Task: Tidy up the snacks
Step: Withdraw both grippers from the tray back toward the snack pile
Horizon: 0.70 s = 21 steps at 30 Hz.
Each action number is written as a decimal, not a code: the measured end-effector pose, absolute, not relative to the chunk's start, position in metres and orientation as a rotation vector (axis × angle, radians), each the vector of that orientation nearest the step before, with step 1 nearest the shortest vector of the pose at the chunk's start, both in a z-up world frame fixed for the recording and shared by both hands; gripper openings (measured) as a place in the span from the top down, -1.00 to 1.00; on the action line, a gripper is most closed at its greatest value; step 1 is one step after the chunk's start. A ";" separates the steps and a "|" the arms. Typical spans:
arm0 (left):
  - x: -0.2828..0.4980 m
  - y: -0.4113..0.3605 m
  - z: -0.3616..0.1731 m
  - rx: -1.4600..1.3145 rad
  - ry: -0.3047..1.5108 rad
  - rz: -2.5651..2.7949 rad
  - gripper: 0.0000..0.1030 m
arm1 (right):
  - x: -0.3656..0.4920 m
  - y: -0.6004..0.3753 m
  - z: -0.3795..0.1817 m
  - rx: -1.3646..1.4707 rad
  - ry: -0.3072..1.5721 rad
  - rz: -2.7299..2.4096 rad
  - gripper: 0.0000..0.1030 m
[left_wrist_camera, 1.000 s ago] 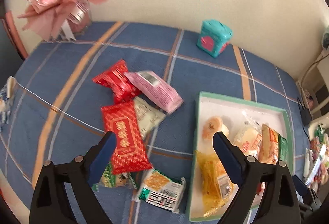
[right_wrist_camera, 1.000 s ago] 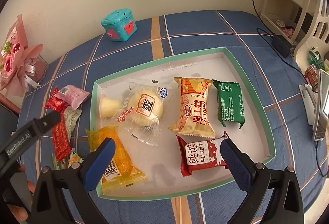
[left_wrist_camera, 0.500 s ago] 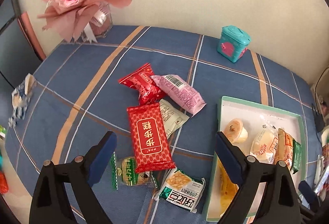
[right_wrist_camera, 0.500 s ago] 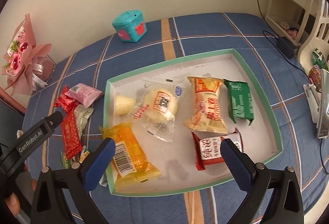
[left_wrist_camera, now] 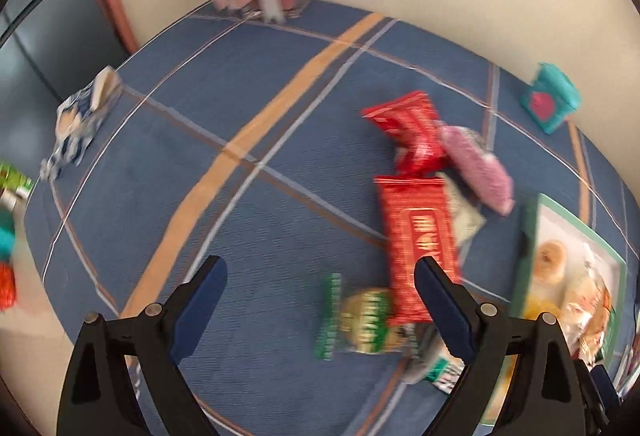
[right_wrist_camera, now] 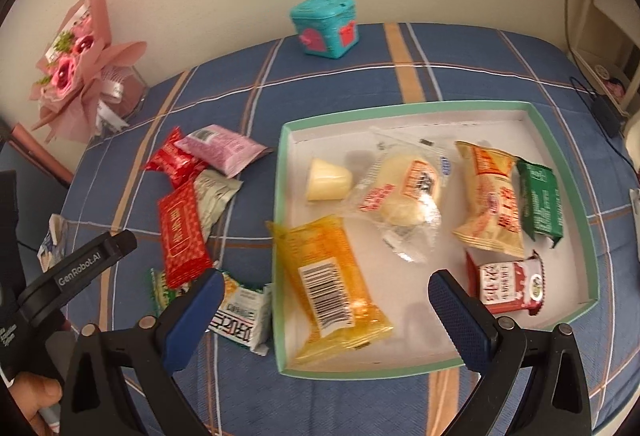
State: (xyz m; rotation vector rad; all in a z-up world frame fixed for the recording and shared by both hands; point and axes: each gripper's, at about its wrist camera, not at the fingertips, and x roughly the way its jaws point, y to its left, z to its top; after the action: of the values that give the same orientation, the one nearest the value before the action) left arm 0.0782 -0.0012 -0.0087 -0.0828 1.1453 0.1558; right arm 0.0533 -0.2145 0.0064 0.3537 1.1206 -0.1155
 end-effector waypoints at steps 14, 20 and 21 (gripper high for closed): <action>0.082 0.025 -0.032 -0.195 1.225 0.126 -0.95 | 0.069 -0.165 -0.012 0.330 1.177 0.038 -0.77; 0.084 0.008 -0.042 -0.163 1.272 0.044 -0.95 | 0.073 -0.155 -0.024 0.307 1.227 0.061 -0.60; 0.085 0.005 -0.043 -0.157 1.279 0.032 -0.95 | 0.073 -0.155 -0.025 0.303 1.228 0.060 -0.60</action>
State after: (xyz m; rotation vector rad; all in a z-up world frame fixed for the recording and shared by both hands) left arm 0.0849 0.0052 -0.0433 -0.1566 1.2789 0.0324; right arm 0.0731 -0.1545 -0.0251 0.3030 1.2279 0.0602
